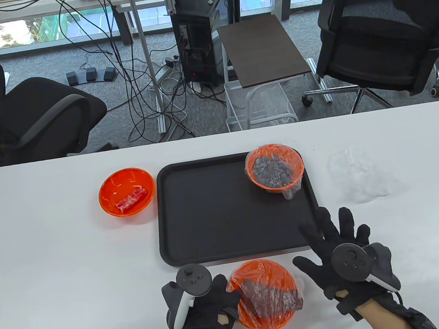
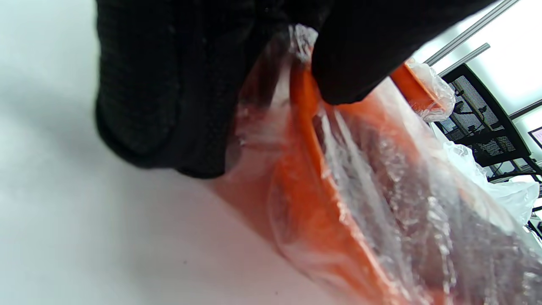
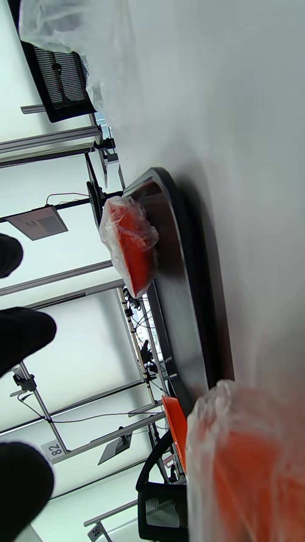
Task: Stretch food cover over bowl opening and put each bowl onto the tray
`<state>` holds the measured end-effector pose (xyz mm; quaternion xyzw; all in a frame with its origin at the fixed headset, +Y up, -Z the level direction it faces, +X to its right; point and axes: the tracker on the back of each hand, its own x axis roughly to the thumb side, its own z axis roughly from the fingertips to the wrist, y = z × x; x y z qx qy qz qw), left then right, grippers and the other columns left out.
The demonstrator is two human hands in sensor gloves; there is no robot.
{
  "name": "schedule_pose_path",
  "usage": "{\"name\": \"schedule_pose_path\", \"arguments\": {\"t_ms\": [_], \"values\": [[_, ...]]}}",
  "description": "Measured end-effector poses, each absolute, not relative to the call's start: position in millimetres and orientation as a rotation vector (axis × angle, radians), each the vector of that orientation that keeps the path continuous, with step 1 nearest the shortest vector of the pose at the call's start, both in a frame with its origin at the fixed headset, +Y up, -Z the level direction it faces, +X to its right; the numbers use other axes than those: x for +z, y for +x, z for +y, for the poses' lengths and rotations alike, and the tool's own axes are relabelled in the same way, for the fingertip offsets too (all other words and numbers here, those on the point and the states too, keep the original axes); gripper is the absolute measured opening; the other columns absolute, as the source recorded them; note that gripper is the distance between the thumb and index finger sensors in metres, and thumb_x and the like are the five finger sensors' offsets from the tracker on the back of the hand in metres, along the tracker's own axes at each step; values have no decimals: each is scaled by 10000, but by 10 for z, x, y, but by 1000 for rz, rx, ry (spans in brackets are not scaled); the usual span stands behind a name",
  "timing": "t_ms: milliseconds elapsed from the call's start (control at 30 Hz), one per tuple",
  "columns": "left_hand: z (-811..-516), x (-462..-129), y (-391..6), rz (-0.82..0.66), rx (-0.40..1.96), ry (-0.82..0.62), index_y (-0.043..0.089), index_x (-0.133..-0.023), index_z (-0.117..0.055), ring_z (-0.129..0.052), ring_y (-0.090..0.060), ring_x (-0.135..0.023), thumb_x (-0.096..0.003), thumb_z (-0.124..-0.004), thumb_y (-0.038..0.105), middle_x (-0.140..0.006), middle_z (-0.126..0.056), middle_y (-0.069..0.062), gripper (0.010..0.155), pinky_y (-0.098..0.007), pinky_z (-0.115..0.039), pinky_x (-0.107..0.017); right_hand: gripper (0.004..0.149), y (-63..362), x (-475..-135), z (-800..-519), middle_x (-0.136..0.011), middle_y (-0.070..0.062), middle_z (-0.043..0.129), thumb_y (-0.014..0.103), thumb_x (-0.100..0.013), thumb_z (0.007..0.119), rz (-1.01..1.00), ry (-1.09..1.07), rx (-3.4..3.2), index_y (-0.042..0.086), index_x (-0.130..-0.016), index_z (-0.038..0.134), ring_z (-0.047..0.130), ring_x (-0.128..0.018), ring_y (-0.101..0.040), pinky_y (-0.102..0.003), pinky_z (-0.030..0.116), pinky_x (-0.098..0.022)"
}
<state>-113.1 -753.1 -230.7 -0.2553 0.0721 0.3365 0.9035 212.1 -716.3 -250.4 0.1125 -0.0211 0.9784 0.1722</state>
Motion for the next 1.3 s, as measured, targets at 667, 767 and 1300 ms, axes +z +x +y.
{"name": "schedule_pose_path", "arguments": {"t_ms": [667, 767, 1300], "values": [[-7120, -2723, -1293, 180, 833, -440, 65, -970, -797, -1203, -313, -306, -506, -898, 309, -698, -1046, -169, 534, -284, -1077, -149, 842, 2281, -2550, -7150, -1223, -129, 222, 757, -471, 611, -67, 240, 2698, 327, -1181, 465, 86, -1015, -598, -843, 203, -549], [-6993, -2966, -1429, 232, 817, -403, 72, -970, -797, -1204, -308, -314, -505, -896, 315, -697, -1053, -162, 534, -281, -1078, -156, 842, 2287, -2547, -7150, -1223, -131, 223, 758, -472, 608, -69, 238, 2693, 328, -1181, 465, 87, -1014, -597, -843, 206, -549], [-7043, -4116, -2009, 532, 768, -290, 113, -970, -783, -1232, -222, -339, -505, -869, 372, -709, -1060, -86, 539, -248, -1080, -205, 839, 2233, -2540, -7162, -1222, -133, 216, 755, -477, 602, -53, 244, 2716, 325, -1183, 457, 77, -1014, -587, -837, 194, -548]]}}
